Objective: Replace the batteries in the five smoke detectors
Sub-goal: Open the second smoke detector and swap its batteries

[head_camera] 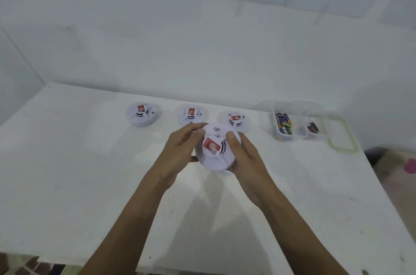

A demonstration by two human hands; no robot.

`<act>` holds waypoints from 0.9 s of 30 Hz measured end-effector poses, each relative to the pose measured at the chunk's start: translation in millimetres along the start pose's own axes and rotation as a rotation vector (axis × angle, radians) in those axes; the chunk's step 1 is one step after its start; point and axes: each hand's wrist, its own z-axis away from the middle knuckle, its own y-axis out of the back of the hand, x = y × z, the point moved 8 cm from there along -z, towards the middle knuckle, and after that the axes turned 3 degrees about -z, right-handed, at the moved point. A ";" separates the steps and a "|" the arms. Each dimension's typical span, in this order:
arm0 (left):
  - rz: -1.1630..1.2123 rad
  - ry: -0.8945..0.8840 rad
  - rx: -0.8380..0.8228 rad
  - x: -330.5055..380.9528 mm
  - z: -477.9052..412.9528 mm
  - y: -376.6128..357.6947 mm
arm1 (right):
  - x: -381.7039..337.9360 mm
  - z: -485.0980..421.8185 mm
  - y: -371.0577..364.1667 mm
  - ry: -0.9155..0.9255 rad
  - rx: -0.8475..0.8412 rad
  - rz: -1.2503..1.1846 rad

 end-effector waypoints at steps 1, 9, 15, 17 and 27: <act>-0.003 0.004 -0.001 -0.3 0.7 0.9 | -0.1 -0.5 1.3 -0.007 -0.011 -0.055; 0.016 0.023 -0.011 -2.4 3.6 10.0 | 17.6 -5.8 5.1 -0.252 -0.089 -0.426; 0.042 0.019 -0.002 -6.6 4.5 15.4 | 14.3 -2.1 13.0 -0.245 -0.086 -0.452; 0.041 0.018 -0.003 -7.6 5.4 16.2 | 11.7 -1.7 14.8 -0.246 -0.102 -0.433; 0.052 0.015 0.007 -8.6 5.6 20.0 | 4.4 -4.4 16.9 -0.114 -0.221 -0.258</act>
